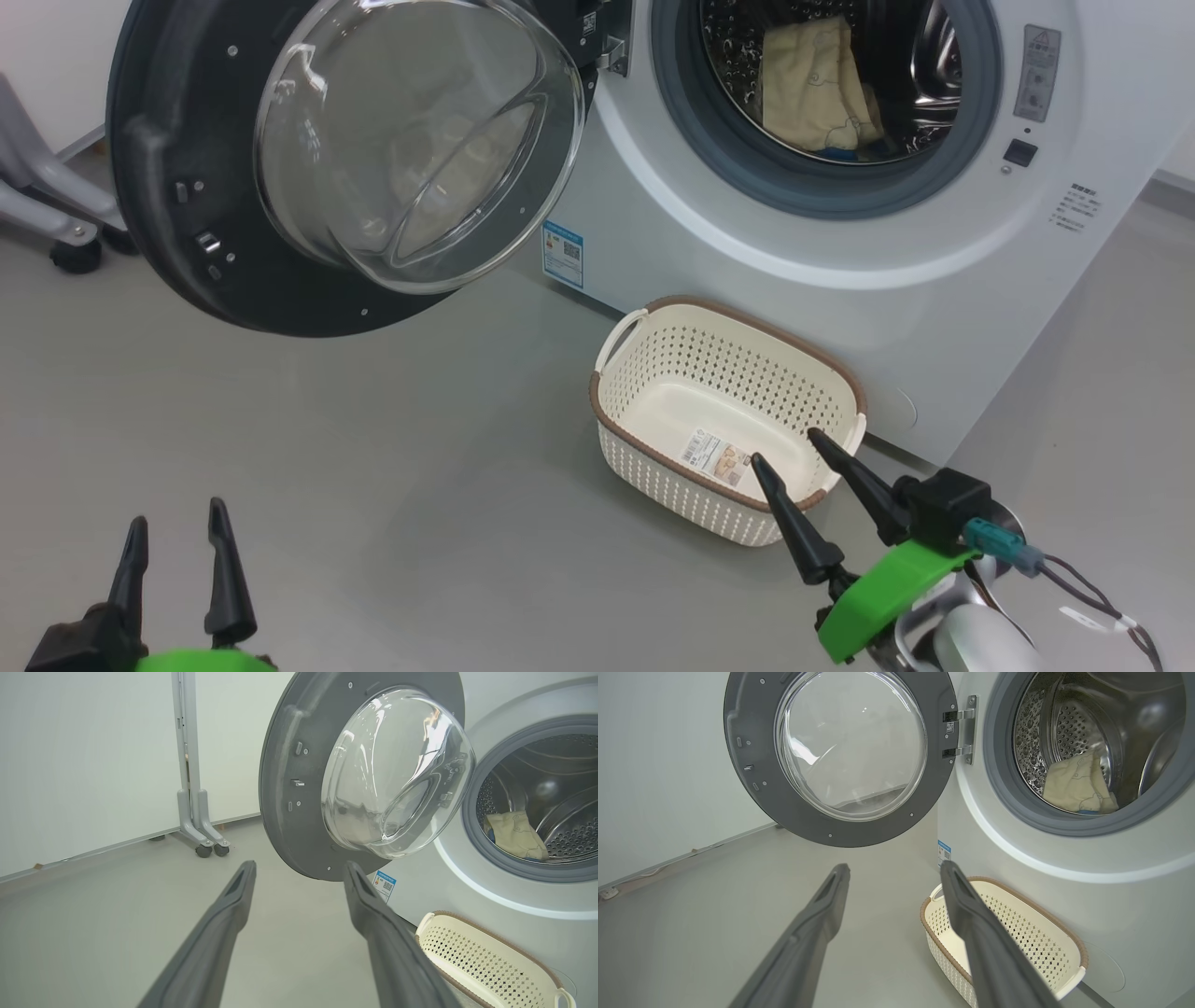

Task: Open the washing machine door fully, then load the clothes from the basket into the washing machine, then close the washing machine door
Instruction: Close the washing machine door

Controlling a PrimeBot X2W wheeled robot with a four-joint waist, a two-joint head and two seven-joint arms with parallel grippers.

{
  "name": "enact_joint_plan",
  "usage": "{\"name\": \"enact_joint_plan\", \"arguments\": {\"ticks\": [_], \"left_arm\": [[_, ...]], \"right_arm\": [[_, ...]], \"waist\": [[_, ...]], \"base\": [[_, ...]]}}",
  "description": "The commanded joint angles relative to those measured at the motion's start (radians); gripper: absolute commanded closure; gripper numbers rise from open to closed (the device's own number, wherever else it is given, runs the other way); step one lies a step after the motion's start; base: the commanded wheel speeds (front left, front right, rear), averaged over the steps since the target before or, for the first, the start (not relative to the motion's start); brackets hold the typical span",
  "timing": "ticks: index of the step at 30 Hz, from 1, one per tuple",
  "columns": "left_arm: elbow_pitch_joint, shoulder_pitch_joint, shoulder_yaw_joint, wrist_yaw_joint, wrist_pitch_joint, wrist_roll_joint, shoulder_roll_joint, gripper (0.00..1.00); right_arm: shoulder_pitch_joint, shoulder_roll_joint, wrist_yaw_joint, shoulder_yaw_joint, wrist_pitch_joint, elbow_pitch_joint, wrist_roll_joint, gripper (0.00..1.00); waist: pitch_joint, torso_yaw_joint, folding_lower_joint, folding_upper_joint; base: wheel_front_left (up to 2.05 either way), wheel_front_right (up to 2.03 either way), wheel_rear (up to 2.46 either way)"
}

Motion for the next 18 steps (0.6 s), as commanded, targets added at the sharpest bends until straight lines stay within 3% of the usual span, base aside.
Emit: {"name": "enact_joint_plan", "arguments": {"ticks": [1,18], "left_arm": [[-0.032,-0.031,0.043,-0.005,-0.011,0.013,0.006,0.0],[-0.018,-0.039,0.036,-0.01,-0.011,0.019,0.003,0.0]], "right_arm": [[-0.055,-0.004,-0.003,0.021,-0.007,-0.022,0.004,0.0],[-0.044,-0.004,-0.003,0.015,-0.007,-0.025,0.003,0.0]], "waist": [[0.0,0.0,0.0,0.0],[-0.003,-0.003,0.0,0.0]], "base": [[0.0,0.0,0.0],[0.0,0.0,0.0]]}}
